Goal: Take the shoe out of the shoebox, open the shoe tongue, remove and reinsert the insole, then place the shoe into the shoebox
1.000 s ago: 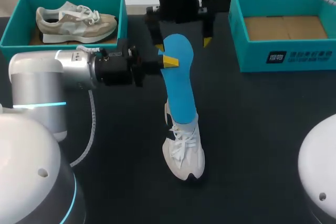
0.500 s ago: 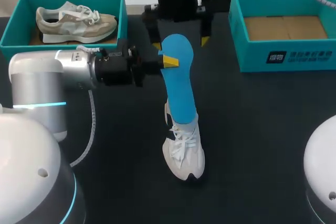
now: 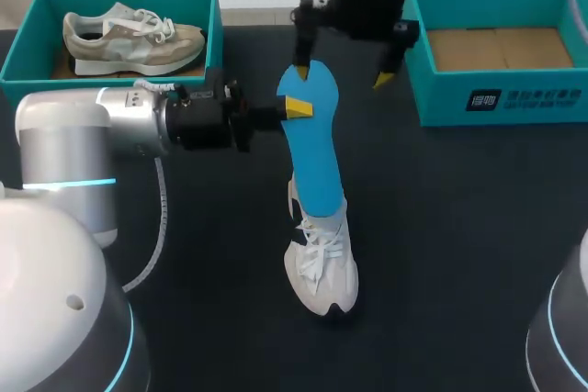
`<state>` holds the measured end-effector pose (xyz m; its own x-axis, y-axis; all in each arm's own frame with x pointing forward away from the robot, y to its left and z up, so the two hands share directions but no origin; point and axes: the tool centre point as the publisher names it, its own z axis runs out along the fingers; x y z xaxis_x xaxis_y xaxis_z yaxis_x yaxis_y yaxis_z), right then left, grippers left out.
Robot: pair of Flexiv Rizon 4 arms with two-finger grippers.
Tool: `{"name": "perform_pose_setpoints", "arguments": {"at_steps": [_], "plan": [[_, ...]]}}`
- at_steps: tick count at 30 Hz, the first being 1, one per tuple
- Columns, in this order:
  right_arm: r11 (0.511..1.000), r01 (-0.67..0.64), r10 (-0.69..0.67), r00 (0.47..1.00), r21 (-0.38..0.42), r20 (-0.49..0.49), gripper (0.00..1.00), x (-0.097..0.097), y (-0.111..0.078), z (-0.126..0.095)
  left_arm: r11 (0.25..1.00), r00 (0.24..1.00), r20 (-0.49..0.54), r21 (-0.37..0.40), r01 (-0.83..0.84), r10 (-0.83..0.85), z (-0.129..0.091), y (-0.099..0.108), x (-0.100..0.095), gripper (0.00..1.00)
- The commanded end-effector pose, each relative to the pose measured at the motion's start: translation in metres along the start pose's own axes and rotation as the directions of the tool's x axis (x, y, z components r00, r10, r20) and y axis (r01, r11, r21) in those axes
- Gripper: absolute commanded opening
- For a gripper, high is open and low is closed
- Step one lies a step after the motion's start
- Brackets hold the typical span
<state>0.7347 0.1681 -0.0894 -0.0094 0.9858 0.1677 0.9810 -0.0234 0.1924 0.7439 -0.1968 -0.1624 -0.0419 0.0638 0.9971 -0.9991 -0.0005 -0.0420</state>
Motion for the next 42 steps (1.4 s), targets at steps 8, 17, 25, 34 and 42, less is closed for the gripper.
{"name": "perform_pose_setpoints", "arguments": {"at_steps": [8, 17, 25, 34, 42], "plan": [[0.999, -0.036, 0.03, 0.845, -0.001, -0.534, 1.0, -0.041, 0.001, 0.009, 1.0, 1.0, 0.0, 0.0, 0.0, 0.0, 0.0, 0.0, 0.0, 0.0], [0.999, -0.036, 0.03, 0.845, -0.001, -0.534, 1.0, -0.041, 0.001, 0.009, 1.0, 1.0, 0.0, 0.0, 0.0, 0.0, 0.0, 0.0, 0.0, 0.0], [0.999, 0.003, -0.031, 0.749, -0.044, -0.661, 1.0, -0.042, 0.0, 0.023, 1.0, 1.0, 0.0, 0.0, 0.0, 0.0, 0.0, 0.0, 0.0, 0.0], [0.998, 0.041, -0.061, 0.574, -0.045, -0.817, 1.0, -0.054, 0.001, 0.048, 1.0, 1.0, 0.0, 0.0, 0.0, 0.0, 0.0, 0.0, 0.0, 0.0], [0.999, 0.031, -0.042, 0.459, -0.031, -0.888, 1.0, -0.061, 0.009, 0.049, 1.0, 1.0, 0.0, 0.0, 0.0, 0.0, 0.0, 0.0, 0.0, 0.0]]}}
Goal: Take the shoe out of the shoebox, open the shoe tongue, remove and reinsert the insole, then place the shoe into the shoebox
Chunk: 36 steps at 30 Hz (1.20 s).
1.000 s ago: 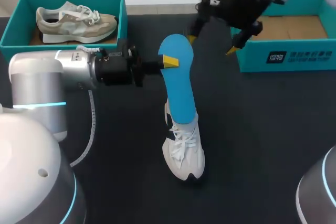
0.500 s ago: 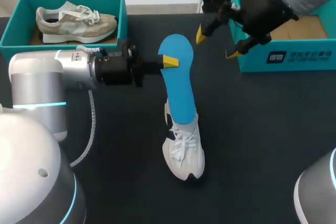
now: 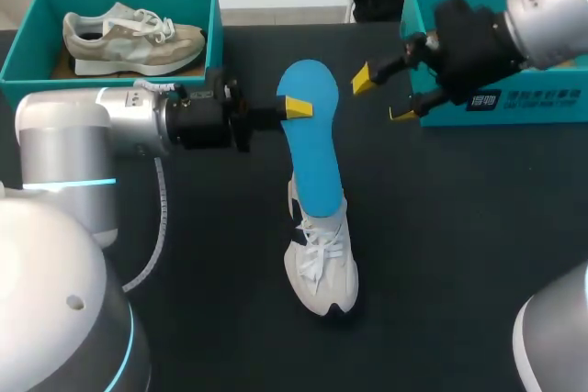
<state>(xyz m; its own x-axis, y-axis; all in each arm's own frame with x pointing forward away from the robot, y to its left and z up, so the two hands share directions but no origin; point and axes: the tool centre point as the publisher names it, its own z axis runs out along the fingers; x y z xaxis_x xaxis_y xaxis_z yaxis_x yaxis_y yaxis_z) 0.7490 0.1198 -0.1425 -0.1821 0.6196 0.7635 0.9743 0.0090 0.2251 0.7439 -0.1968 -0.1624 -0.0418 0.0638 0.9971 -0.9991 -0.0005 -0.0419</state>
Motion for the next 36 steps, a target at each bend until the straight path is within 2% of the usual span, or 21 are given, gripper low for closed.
{"name": "perform_pose_setpoints", "arguments": {"at_steps": [1, 7, 26, 27, 35, 36], "plan": [[1.0, -0.01, 0.008, 0.927, -0.003, -0.374, 1.0, -0.005, 0.005, -0.001, 1.0, 1.0, 0.0, 0.0, 0.0, 0.0, 0.0, 0.0, 0.0, 0.0], [1.0, -0.019, 0.007, 0.878, -0.021, -0.479, 1.0, -0.002, 0.007, -0.003, 1.0, 1.0, 0.0, 0.0, 0.0, 0.0, 0.0, 0.0, 0.0, 0.0], [0.998, -0.057, 0.07, 0.874, 0.042, -0.48, 1.0, -0.013, 0.009, 0.005, 1.0, 1.0, 0.0, 0.0, 0.0, 0.0, 0.0, 0.0, 0.0, 0.0], [0.998, -0.062, 0.065, 0.876, 0.02, -0.477, 1.0, -0.013, 0.01, 0.004, 1.0, 1.0, 0.0, 0.0, 0.0, 0.0, 0.0, 0.0, 0.0, 0.0], [0.998, -0.062, 0.065, 0.876, 0.02, -0.477, 1.0, -0.013, 0.01, 0.004, 1.0, 1.0, 0.0, 0.0, 0.0, 0.0, 0.0, 0.0, 0.0, 0.0], [0.998, -0.062, 0.065, 0.876, 0.02, -0.477, 1.0, -0.013, 0.01, 0.004, 1.0, 0.999, -0.026, -0.013, -0.019, 0.019, 0.0, 0.0, 0.005, 0.0]]}}
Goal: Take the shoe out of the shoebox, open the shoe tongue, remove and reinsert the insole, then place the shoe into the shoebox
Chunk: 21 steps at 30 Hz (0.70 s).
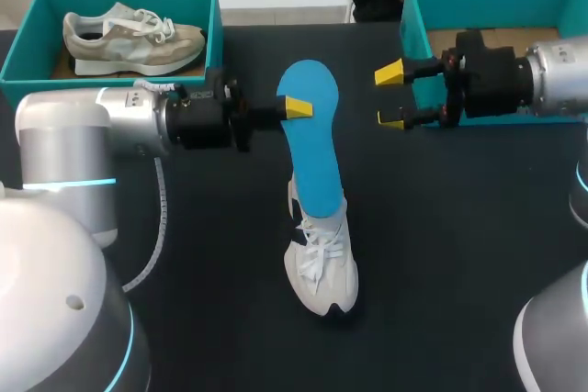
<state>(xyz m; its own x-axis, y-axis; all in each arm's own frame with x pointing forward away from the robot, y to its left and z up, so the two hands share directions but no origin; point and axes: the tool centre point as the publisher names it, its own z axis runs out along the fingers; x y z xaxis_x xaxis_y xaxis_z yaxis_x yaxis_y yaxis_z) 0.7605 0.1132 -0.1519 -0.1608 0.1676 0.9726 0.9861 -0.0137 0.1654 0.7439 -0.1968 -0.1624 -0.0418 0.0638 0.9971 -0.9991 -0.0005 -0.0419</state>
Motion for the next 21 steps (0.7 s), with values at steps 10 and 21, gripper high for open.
{"name": "perform_pose_setpoints", "arguments": {"at_steps": [10, 21], "plan": [[1.0, -0.001, 0.001, 1.0, 0.0, 0.002, 1.0, 0.0, 0.001, 0.002, 0.907, 0.907, -0.028, -0.04, -0.42, 0.419, 0.0, -0.019, 0.042, 0.0], [1.0, -0.001, 0.001, 1.0, 0.0, 0.002, 1.0, 0.0, 0.001, 0.002, 0.536, 0.543, -0.047, -0.111, -0.837, 0.838, -0.004, -0.023, 0.057, 0.0]]}}
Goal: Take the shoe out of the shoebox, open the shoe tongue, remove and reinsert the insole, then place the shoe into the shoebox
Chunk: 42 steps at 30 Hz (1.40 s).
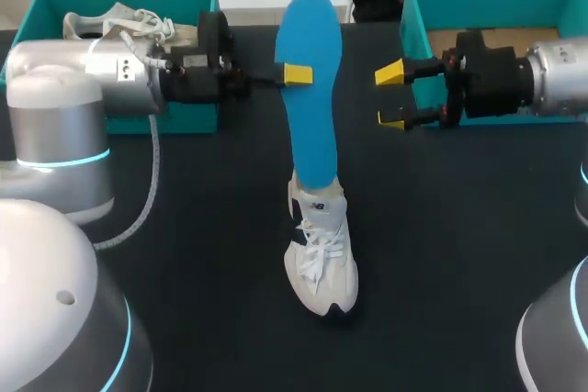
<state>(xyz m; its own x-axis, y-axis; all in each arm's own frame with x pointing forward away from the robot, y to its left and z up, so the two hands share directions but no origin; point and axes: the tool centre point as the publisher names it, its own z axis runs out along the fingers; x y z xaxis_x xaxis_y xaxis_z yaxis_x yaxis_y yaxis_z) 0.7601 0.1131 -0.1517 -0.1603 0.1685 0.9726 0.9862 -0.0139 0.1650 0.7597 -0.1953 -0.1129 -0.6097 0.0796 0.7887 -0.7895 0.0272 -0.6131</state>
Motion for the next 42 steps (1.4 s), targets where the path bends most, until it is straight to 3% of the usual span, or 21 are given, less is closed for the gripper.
{"name": "perform_pose_setpoints", "arguments": {"at_steps": [1, 6, 21, 22, 23, 26, 27, 29, 30, 31, 33, 34, 36, 38, 39, 42], "plan": [[1.0, 0.0, 0.0, 1.0, 0.0, 0.001, 1.0, 0.0, 0.001, 0.002, 0.899, 0.9, 0.022, -0.064, -0.434, 0.436, -0.007, -0.013, 0.003, 0.0], [1.0, 0.0, 0.0, 1.0, 0.0, 0.001, 1.0, 0.0, 0.001, 0.002, 0.794, 0.796, 0.06, -0.139, -0.591, 0.603, -0.009, -0.032, 0.005, 0.0], [1.0, 0.0, 0.0, 1.0, 0.0, 0.001, 1.0, 0.0, 0.001, 0.002, 0.81, 0.812, 0.065, -0.144, -0.568, 0.581, -0.007, -0.038, 0.009, 0.0], [1.0, 0.0, 0.0, 1.0, 0.0, 0.001, 1.0, 0.0, 0.001, 0.002, 0.785, 0.785, 0.047, -0.106, -0.611, 0.618, -0.007, -0.032, 0.009, 0.0], [1.0, 0.0, 0.0, 1.0, 0.0, 0.001, 1.0, 0.0, 0.001, 0.002, 0.693, 0.693, 0.015, -0.067, -0.718, 0.72, -0.008, -0.027, 0.007, 0.0], [1.0, 0.0, 0.0, 1.0, 0.0, 0.001, 1.0, 0.0, 0.001, 0.002, 0.56, 0.56, -0.023, 0.045, -0.827, 0.828, -0.009, -0.017, 0.004, 0.0], [1.0, 0.0, 0.0, 1.0, 0.0, 0.001, 1.0, 0.0, 0.001, 0.002, 0.571, 0.574, -0.006, 0.104, -0.814, 0.819, -0.008, -0.018, 0.005, 0.0], [1.0, 0.0, 0.0, 1.0, 0.0, 0.001, 1.0, 0.0, 0.001, 0.002, 0.47, 0.484, 0.026, 0.198, -0.86, 0.875, -0.007, -0.019, 0.004, 0.0], [1.0, 0.0, 0.0, 1.0, 0.0, 0.001, 1.0, 0.0, 0.001, 0.002, 0.356, 0.378, 0.07, 0.216, -0.909, 0.923, -0.006, -0.017, 0.002, 0.0], [1.0, 0.0, 0.0, 1.0, 0.0, 0.001, 1.0, 0.0, 0.001, 0.002, 0.32, 0.344, 0.071, 0.231, -0.919, 0.936, -0.006, -0.016, 0.0, 0.0], [1.0, 0.0, 0.0, 1.0, 0.0, 0.001, 1.0, 0.0, 0.001, 0.002, 0.168, 0.197, 0.102, 0.243, -0.955, 0.975, -0.006, -0.013, -0.004, 0.0], [1.0, 0.0, 0.0, 1.0, 0.0, 0.001, 1.0, 0.0, 0.001, 0.002, 0.138, 0.168, 0.105, 0.245, -0.96, 0.98, -0.006, -0.013, -0.004, 0.0], [1.0, 0.0, 0.0, 1.0, 0.0, 0.001, 1.0, 0.0, 0.001, 0.002, 0.014, 0.04, 0.098, 0.246, -0.969, 0.994, -0.007, -0.011, -0.003, 0.0], [1.0, 0.0, 0.0, 1.0, 0.0, 0.001, 1.0, 0.0, 0.001, 0.002, -0.146, -0.128, 0.089, 0.233, -0.961, 0.988, -0.008, -0.01, -0.007, 0.0], [1.0, 0.0, 0.0, 1.0, 0.0, 0.001, 1.0, 0.0, 0.001, 0.002, -0.155, -0.143, 0.072, 0.211, -0.965, 0.987, -0.008, -0.01, -0.009, 0.0], [1.0, 0.0, 0.0, 1.0, 0.0, 0.001, 1.0, 0.0, 0.001, 0.002, -0.287, -0.28, 0.065, 0.195, -0.938, 0.958, -0.01, -0.012, -0.014, 0.0]]}}
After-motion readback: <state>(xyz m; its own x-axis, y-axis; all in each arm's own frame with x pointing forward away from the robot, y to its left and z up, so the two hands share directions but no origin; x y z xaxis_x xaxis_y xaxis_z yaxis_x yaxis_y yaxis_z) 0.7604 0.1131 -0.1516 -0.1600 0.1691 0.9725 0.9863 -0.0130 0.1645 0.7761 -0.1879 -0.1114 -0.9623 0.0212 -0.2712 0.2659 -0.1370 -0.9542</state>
